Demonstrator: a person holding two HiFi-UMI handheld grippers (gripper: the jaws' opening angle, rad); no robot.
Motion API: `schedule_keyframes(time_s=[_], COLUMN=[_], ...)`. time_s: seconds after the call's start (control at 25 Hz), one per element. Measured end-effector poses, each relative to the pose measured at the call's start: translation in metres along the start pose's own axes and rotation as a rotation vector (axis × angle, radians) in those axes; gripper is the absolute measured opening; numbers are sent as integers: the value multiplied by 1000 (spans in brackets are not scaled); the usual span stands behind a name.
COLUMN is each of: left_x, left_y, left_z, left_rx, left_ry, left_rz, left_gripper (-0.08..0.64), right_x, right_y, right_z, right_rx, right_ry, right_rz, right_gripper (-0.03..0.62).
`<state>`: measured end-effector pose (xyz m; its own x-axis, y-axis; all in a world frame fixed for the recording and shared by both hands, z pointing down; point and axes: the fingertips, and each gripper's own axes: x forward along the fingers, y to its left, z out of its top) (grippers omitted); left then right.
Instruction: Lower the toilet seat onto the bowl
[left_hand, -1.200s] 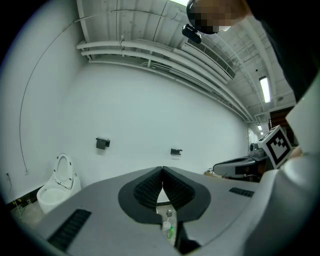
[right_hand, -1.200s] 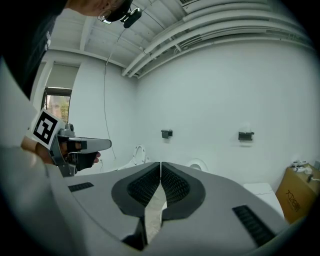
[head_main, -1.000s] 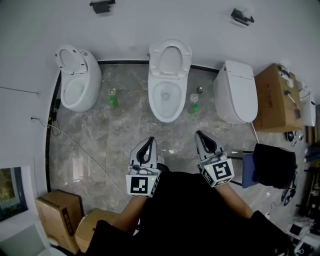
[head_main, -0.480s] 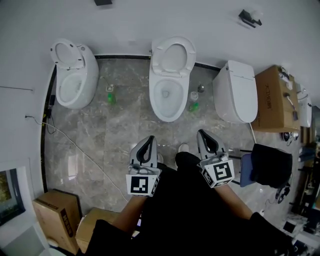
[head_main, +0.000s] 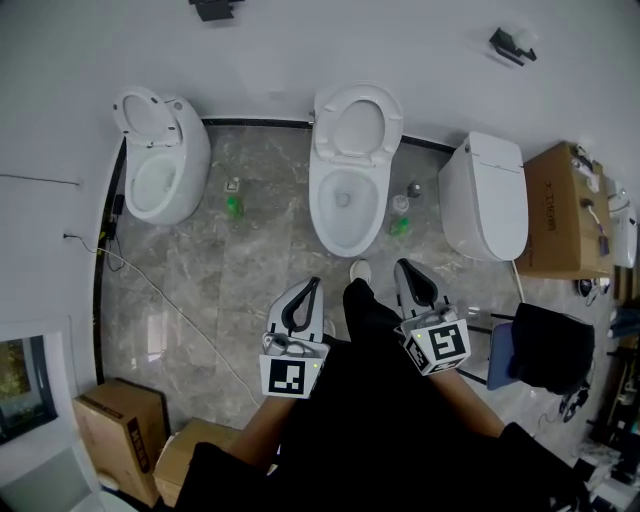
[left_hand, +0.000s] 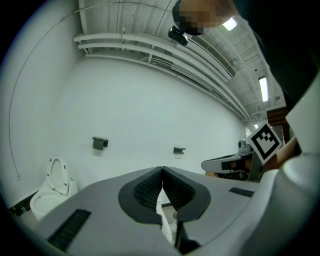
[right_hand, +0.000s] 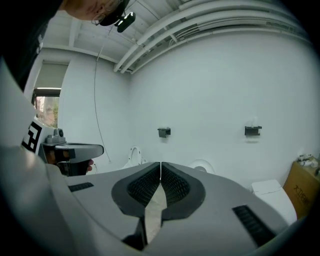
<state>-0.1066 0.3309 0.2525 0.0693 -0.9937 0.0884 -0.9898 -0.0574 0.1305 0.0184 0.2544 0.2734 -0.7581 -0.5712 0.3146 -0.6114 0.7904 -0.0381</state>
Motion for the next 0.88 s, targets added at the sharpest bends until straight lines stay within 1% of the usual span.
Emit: schedule_keyframes(time_s=[0.12, 0.16, 0.36, 0.44, 0.52, 0.6, 0.8, 0.88], left_x=[28, 38, 107, 139, 168, 191, 235, 248], left_y=[4, 5, 4, -1, -9, -16, -22, -25], left_z=[-6, -8, -4, 0, 2, 2, -8, -10], left_rx=[-36, -37, 3, 8, 8, 12, 14, 6], left_ry=[27, 38, 81, 89, 99, 115, 160, 164], left_rz=[25, 30, 6, -4, -11, -13, 23, 30], left_gripper=[14, 14, 14, 14, 14, 15, 15, 14], right_x=[19, 25, 53, 63, 70, 78, 103, 111], right_y=[-22, -31, -87, -110, -128, -145, -190, -208], right_z=[7, 8, 17, 20, 24, 27, 27, 26], right_rx=[-2, -8, 15, 26, 37, 45, 47, 53], right_ry=[-22, -25, -28, -32, -45, -50, -37, -32], right_rz=[11, 11, -15, 8, 62, 98, 130, 132], right_gripper=[32, 32, 32, 32, 32, 32, 32, 32])
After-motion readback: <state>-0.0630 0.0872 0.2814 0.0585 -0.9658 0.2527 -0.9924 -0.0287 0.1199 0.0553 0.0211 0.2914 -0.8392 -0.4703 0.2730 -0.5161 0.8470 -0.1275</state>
